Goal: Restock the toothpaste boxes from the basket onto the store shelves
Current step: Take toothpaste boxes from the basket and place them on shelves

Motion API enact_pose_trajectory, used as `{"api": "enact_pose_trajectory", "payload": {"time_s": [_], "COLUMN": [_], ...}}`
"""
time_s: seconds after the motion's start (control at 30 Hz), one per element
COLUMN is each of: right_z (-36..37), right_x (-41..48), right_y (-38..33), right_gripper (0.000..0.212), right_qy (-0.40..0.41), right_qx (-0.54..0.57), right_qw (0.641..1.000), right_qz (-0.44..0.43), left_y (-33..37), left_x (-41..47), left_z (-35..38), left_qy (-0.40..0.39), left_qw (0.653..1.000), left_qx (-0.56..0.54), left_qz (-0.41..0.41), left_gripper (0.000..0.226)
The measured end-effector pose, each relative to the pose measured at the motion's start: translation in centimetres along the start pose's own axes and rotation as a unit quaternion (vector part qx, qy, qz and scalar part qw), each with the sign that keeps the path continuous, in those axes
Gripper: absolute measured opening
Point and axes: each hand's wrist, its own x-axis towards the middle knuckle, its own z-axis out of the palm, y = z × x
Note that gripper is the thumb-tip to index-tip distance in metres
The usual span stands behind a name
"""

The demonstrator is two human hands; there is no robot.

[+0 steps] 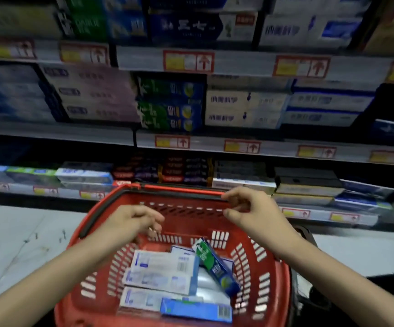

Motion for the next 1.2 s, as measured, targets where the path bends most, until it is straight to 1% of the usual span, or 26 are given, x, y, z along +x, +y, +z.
{"api": "enact_pose_trajectory", "payload": {"time_s": [0.07,0.17,0.23,0.33,0.43,0.47,0.53,0.57,0.67,0.7,0.73,0.77,0.8,0.83,0.87,0.9,0.97,1.0,1.03,1.1,1.2], "right_z": [1.2,4.2,6.7,10.5,13.9,15.0,16.9,17.7,19.5,19.8,20.1,20.3,20.4,20.6,20.7,20.8,20.7,20.5,20.3,19.6,18.2], "right_x": [-0.4,-0.8,-0.6,0.5,1.9,2.3,2.9,3.0,3.2,3.2,3.2,3.2,3.1,3.1,3.1,3.3,3.6,3.8,4.0,4.3,4.5], "right_y": [1.6,4.7,6.9,9.3,11.0,11.7,13.1,13.7,14.4,14.5,14.6,14.8,15.1,15.3,15.4,15.6,15.5,15.5,15.6,15.6,15.3], "right_gripper": [0.024,0.028,0.023,0.016,0.013,0.015,0.032,0.039,0.044,0.045,0.047,0.048,0.049,0.048,0.047,0.045,0.040,0.037,0.034,0.029,0.030], "right_qy": [-0.024,-0.131,-0.183,-0.188,-0.193,-0.198,-0.204,-0.206,-0.204,-0.207,-0.210,-0.211,-0.210,-0.204,-0.197,-0.191,-0.184,-0.182,-0.181,-0.188,-0.194], "right_qx": [-0.034,-0.131,-0.181,-0.182,-0.219,-0.237,-0.265,-0.273,-0.284,-0.287,-0.291,-0.296,-0.299,-0.298,-0.298,-0.298,-0.294,-0.287,-0.279,-0.272,-0.272], "right_qw": [0.999,0.981,0.963,0.957,0.944,0.938,0.926,0.921,0.914,0.912,0.910,0.908,0.907,0.909,0.911,0.912,0.915,0.918,0.921,0.922,0.921], "right_qz": [0.011,0.052,0.078,0.126,0.151,0.159,0.178,0.189,0.204,0.207,0.208,0.208,0.210,0.211,0.209,0.205,0.205,0.205,0.205,0.202,0.198], "left_y": [0.2,0.3,0.4,0.8,1.1,1.2,1.5,1.7,2.7,2.8,2.8,2.7,2.5,2.1,1.7,1.3,0.7,0.5,0.3,0.3,0.5], "left_x": [0.1,0.1,0.2,0.3,0.6,0.7,1.0,1.2,1.3,1.2,1.2,1.2,1.1,1.0,0.9,0.9,1.0,1.1,1.3,1.6,1.9], "left_z": [-0.1,0.4,0.8,1.4,1.6,1.5,1.2,1.0,0.3,0.1,-0.2,-0.6,-0.9,-1.1,-1.3,-1.5,-1.6,-1.5,-1.5,-1.4,-1.2], "left_qy": [0.002,-0.021,-0.034,-0.057,-0.061,-0.055,-0.029,-0.018,-0.039,-0.042,-0.042,-0.041,-0.040,-0.054,-0.083,-0.120,-0.198,-0.229,-0.245,-0.243,-0.204], "left_qw": [1.000,1.000,0.999,0.998,0.998,0.996,0.986,0.981,0.984,0.981,0.969,0.939,0.887,0.825,0.772,0.750,0.750,0.749,0.746,0.741,0.750], "left_qx": [-0.017,-0.014,-0.010,-0.002,0.032,0.064,0.145,0.166,0.139,0.151,0.206,0.306,0.424,0.531,0.607,0.638,0.631,0.622,0.618,0.625,0.630], "left_qz": [-0.002,-0.018,-0.032,-0.034,-0.003,0.020,0.080,0.100,0.104,0.110,0.127,0.154,0.180,0.188,0.172,0.127,0.020,-0.018,-0.038,-0.030,0.013], "left_gripper": [0.032,0.031,0.030,0.029,0.027,0.025,0.023,0.022,0.021,0.021,0.022,0.024,0.028,0.031,0.033,0.035,0.041,0.044,0.046,0.048,0.049]}}
